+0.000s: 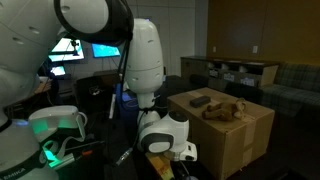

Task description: Switch between the objects on the box and on the table

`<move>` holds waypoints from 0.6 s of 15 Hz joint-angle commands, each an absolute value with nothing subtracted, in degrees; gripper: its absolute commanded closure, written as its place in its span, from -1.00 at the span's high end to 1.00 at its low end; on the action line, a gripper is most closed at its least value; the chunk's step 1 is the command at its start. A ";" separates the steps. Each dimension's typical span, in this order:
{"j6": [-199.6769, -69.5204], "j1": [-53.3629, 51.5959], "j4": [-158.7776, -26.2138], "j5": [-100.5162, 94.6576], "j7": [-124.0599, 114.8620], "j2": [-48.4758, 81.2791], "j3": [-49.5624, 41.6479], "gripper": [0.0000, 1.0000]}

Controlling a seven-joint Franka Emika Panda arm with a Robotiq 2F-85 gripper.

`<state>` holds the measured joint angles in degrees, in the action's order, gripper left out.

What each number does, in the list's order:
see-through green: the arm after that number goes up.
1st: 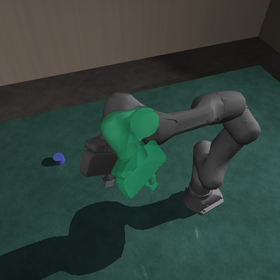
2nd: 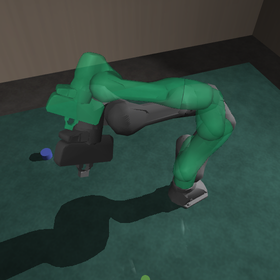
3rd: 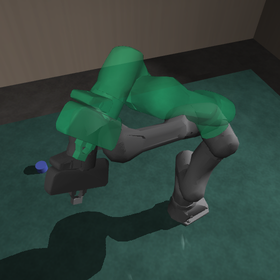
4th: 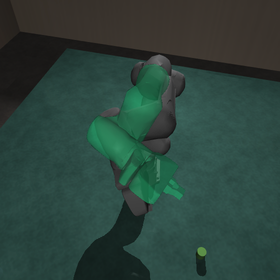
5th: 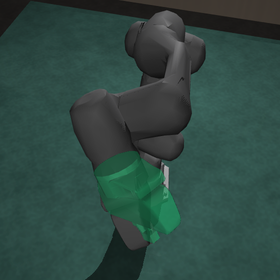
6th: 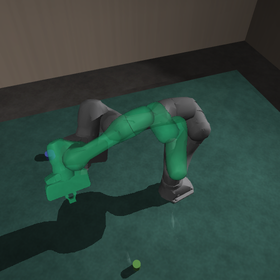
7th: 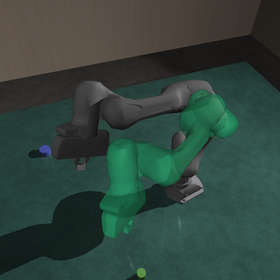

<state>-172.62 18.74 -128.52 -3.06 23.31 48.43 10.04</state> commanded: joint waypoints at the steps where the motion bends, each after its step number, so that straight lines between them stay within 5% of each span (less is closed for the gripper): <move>1: -173.92 16.91 -127.43 -5.47 22.10 49.67 8.98 1.00; 9: -174.41 16.38 -126.83 -5.54 21.60 50.89 9.52 1.00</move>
